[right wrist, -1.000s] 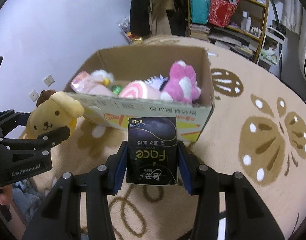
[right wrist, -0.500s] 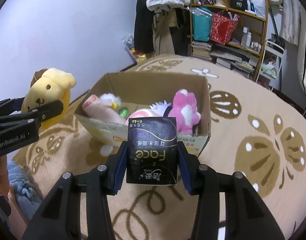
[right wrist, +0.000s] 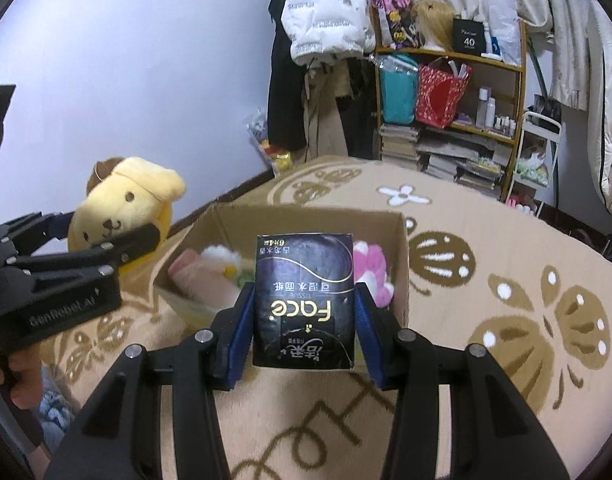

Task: Organize soft objects
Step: 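Lift the dog plush and Face box and carry them over the box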

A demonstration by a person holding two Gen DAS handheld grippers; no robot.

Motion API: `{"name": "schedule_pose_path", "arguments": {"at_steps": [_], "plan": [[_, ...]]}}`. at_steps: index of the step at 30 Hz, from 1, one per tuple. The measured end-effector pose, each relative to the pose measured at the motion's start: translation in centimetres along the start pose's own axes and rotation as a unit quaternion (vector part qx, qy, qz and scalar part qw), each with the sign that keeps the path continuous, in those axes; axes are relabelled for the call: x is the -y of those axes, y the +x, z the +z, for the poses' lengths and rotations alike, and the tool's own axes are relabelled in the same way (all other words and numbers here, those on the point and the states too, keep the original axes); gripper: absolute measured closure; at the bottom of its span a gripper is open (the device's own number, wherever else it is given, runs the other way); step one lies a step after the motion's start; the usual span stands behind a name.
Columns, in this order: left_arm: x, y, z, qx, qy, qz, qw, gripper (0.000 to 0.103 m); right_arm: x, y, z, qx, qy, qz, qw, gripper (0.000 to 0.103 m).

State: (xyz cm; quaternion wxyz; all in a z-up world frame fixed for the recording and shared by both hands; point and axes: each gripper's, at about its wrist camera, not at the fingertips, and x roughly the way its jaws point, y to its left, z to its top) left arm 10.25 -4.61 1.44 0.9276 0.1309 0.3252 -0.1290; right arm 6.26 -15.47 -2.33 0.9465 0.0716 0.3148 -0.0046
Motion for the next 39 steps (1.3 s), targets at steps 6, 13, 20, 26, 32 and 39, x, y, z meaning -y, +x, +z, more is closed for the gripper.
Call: {"name": "schedule_pose_path", "arguments": {"at_steps": [6,13,20,26,32,39], "plan": [[0.7,1.0,1.0,0.006,0.015,-0.001,0.9999,0.033,0.8,0.4,0.6,0.018,0.009,-0.006,1.000,0.053],[0.4,2.5,1.7,0.005,0.016,0.007,0.9998,0.033,1.7,1.3,1.5,0.029,0.016,-0.013,0.999,0.053],[-0.1,4.0,2.4,0.004,0.018,0.017,0.9997,0.033,1.9,1.9,1.7,0.031,0.012,-0.012,0.999,0.053],[-0.2,4.9,2.2,0.003,0.015,0.024,0.9996,0.032,1.8,3.0,1.8,0.021,0.010,-0.008,1.000,0.053],[-0.7,6.0,1.9,-0.002,0.008,0.022,0.9997,0.030,1.9,4.0,1.7,0.015,0.008,-0.005,1.000,0.053],[-0.9,7.4,1.4,-0.018,-0.004,0.018,0.9997,0.029,2.0,5.1,1.4,0.002,0.007,0.000,1.000,0.053]]}}
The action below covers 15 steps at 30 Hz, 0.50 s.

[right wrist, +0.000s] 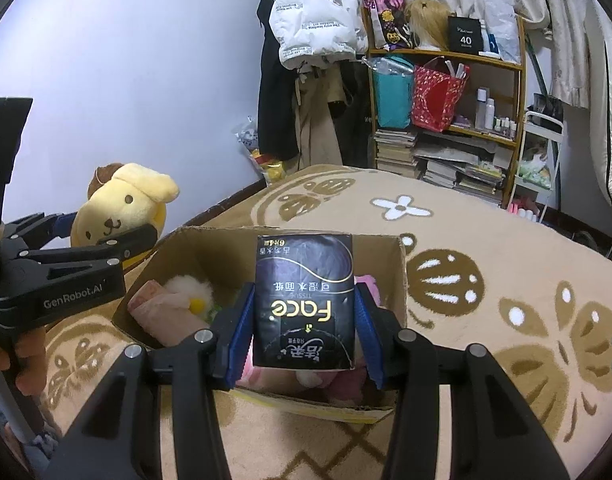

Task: Organize soft objects
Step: 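Lift the dog plush and Face box and carry them over the box, then open both tools to drop the dog plush and Face box into the box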

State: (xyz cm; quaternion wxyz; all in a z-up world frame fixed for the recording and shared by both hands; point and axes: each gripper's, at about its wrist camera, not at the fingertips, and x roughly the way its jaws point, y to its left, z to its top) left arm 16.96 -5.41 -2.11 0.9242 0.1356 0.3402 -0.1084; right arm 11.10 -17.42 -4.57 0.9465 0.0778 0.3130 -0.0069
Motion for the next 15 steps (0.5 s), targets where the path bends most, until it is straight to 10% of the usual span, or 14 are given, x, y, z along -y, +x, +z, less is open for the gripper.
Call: {"name": "schedule_pose_path", "arguments": {"at_steps": [15], "plan": [[0.4,1.1,-0.9,-0.026,-0.004,-0.027,0.9993,0.023,0.6,1.7,-0.9,-0.029,0.015,0.013,0.999,0.051]]}}
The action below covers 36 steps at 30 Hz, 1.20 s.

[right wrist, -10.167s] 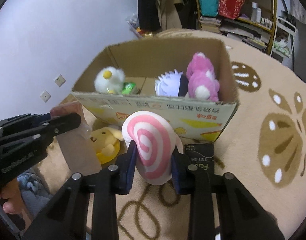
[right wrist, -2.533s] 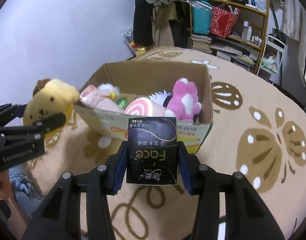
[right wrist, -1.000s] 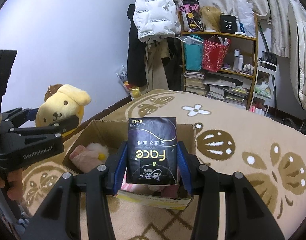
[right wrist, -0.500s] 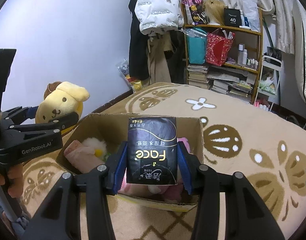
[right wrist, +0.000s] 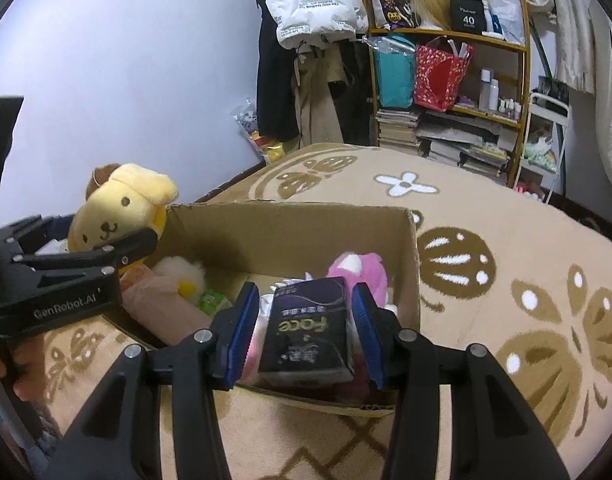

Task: Organize soft objects
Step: 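Open both tools to drop the dog plush and Face box into the box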

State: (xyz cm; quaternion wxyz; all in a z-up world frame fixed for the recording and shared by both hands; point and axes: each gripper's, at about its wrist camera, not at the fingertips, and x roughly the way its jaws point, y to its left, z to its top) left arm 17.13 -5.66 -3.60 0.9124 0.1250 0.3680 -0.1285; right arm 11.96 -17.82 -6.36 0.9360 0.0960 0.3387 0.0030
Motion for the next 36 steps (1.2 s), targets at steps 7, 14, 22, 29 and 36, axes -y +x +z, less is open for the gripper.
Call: {"name": "schedule_pose_path", "arguments": {"at_steps": [7,14,22,29,36], "plan": [[-0.2,-0.6,-0.2,0.014,-0.005,0.027,0.9995,0.003,-0.2,-0.2,0.0,0.000,-0.003,-0.001,1.000,0.043],[-1.2,-1.2,-0.7,0.014,-0.025,0.038,0.9989,0.001,-0.2,-0.5,0.0,0.005,-0.001,-0.008,1.000,0.029],[-1.8,-3.2,-1.7,0.026,-0.030,0.037,0.9985,0.001,-0.4,-1.9,0.1,0.015,0.005,-0.015,1.000,0.015],[-1.7,-5.3,-2.6,0.038,-0.023,0.035,0.9984,0.001,-0.9,-3.7,0.0,0.029,0.004,-0.018,0.999,0.000],[-1.2,-7.4,-2.9,0.052,-0.006,0.041,0.9978,0.001,-1.2,-5.6,-0.4,0.038,0.005,-0.023,0.999,0.000]]}}
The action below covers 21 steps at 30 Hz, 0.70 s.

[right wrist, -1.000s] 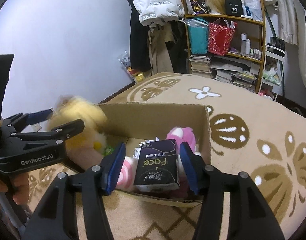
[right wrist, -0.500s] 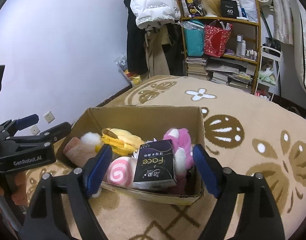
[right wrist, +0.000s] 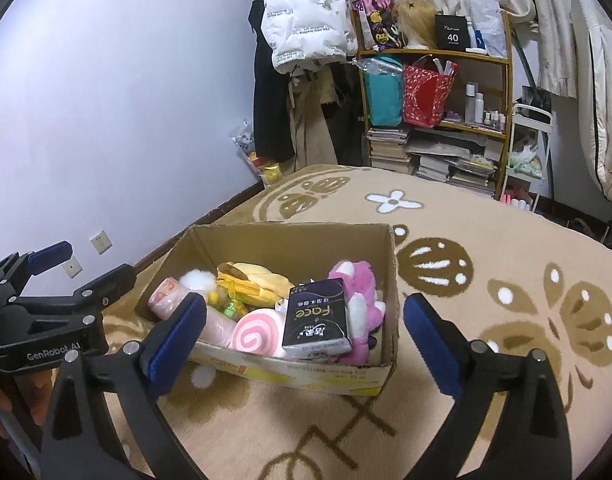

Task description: Organize soft objects

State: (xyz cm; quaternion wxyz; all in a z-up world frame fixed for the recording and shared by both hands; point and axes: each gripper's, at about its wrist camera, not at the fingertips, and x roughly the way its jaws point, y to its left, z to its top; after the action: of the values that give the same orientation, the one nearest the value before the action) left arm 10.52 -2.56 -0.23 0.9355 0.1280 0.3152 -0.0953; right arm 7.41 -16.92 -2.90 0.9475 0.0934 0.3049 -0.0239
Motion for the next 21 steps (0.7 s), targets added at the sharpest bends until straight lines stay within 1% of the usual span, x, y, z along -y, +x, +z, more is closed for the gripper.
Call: {"name": "schedule_pose_path", "arguments": {"at_steps": [2,6,15,19,21], "plan": [[-0.1,-0.7,0.0,0.006,0.001,0.003,1.0000,0.001,0.0,-0.7,-0.1,0.003,0.000,0.001,1.000,0.000],[-0.5,-2.0,-0.1,0.012,-0.012,-0.003,0.9998,0.001,-0.2,-2.0,-0.2,0.010,0.000,0.000,1.000,0.000],[-1.7,-4.8,-1.3,0.028,-0.029,-0.001,0.9992,0.001,-0.8,-4.4,-0.9,0.019,-0.010,-0.009,1.000,0.000],[-1.9,-5.9,-1.9,0.031,-0.030,0.000,0.9990,0.001,-1.1,-5.2,-1.1,0.028,-0.021,-0.021,0.999,0.000],[-2.1,-6.3,-2.3,0.030,-0.032,-0.001,0.9991,0.001,-1.1,-5.5,-1.3,0.025,-0.020,-0.019,0.999,0.000]]}}
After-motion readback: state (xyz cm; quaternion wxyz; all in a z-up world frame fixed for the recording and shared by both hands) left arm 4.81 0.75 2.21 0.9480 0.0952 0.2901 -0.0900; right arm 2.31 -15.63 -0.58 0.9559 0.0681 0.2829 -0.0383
